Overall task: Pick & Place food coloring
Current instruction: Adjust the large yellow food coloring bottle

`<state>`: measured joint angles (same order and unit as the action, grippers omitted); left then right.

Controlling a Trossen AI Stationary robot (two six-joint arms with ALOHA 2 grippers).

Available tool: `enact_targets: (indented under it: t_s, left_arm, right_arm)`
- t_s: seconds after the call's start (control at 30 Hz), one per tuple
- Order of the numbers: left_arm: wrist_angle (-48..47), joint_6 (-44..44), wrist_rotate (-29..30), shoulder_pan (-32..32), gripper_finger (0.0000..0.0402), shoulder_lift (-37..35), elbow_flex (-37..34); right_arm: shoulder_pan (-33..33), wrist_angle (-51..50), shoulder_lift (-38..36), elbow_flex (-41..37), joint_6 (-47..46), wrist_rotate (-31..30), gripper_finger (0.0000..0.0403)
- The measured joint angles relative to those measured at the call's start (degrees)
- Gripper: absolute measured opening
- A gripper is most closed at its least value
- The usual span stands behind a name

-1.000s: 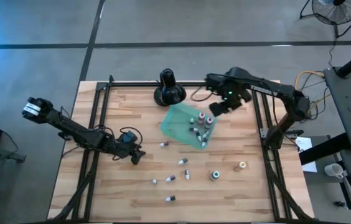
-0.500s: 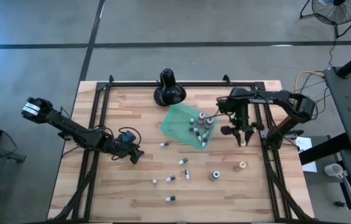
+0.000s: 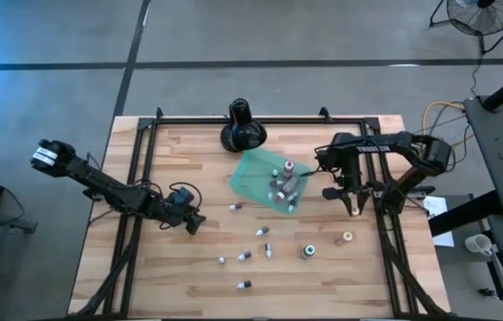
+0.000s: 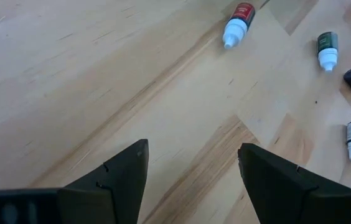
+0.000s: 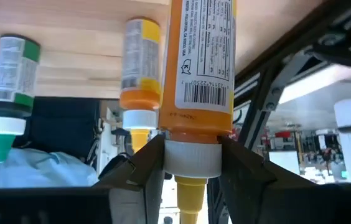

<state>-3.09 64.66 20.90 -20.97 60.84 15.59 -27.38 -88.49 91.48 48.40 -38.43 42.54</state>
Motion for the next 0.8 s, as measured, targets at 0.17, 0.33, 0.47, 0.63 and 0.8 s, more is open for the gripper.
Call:
enact_targets:
  t_s: [0.17,0.33,0.47,0.63,0.8]
  left_arm:
    - [0.00,0.48,-0.01,0.00,0.0223,0.01,0.00]
    - [0.04,0.81,-0.65,0.02,0.0223,0.00,0.02]
    - [0.03,1.44,-1.17,0.01,0.0223,0.00,0.02]
    - [0.02,1.81,-1.30,0.02,0.0223,0.00,0.02]
    - [0.04,1.83,-1.30,0.26,0.0223,0.00,0.02]
  right_arm:
    - [0.00,1.40,0.05,0.09,2.28,1.25,0.0125]
    - [0.00,6.99,0.07,-2.63,2.62,6.50,0.0129]
    - [-0.02,9.74,0.11,-4.63,2.42,7.04,0.0123]
    - [0.00,9.84,0.06,-4.91,2.44,7.02,0.0135]
    - [0.00,9.84,0.02,-4.54,2.47,7.06,0.0162]
